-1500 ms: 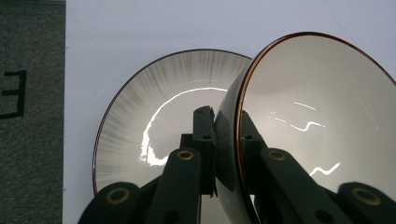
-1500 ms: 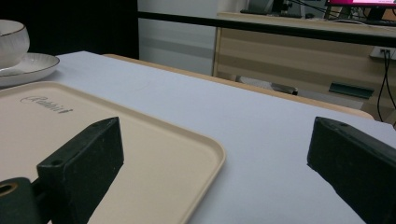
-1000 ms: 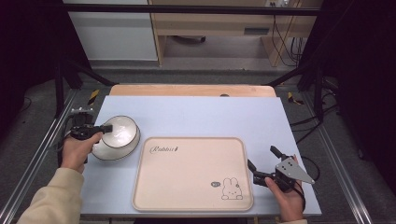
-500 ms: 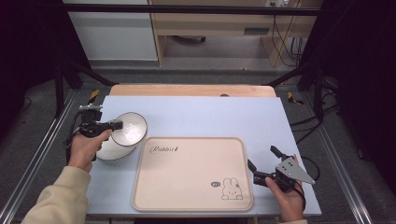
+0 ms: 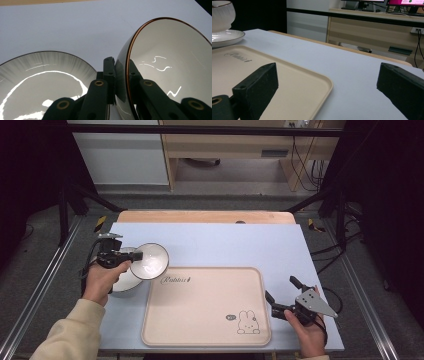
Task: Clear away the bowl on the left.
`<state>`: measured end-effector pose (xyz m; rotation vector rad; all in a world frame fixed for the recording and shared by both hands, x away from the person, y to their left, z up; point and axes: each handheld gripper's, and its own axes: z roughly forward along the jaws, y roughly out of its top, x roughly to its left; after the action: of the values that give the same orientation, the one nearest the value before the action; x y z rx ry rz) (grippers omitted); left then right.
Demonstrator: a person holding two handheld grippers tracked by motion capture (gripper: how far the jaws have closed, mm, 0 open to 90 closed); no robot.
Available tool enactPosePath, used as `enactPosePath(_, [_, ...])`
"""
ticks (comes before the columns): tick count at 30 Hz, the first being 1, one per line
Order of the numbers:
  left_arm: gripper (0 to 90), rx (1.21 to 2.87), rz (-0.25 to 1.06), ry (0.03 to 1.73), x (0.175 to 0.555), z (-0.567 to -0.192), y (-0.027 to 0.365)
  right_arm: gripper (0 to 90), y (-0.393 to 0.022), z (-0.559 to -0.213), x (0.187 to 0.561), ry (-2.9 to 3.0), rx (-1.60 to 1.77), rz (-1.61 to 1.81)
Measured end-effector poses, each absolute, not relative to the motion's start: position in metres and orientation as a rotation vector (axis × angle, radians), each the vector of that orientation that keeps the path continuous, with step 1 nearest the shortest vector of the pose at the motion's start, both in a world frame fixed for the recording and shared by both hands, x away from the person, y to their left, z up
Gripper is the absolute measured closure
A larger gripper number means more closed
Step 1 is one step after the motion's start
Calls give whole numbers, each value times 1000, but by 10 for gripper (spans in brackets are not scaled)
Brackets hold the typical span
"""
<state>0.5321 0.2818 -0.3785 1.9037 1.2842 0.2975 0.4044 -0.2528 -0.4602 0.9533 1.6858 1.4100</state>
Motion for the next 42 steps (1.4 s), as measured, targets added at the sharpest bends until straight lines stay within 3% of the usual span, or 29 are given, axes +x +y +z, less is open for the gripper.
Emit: enactPosePath(42, [827, 2054, 173, 1084, 515, -394, 197, 40, -254, -459, 404, 1677, 935, 1410])
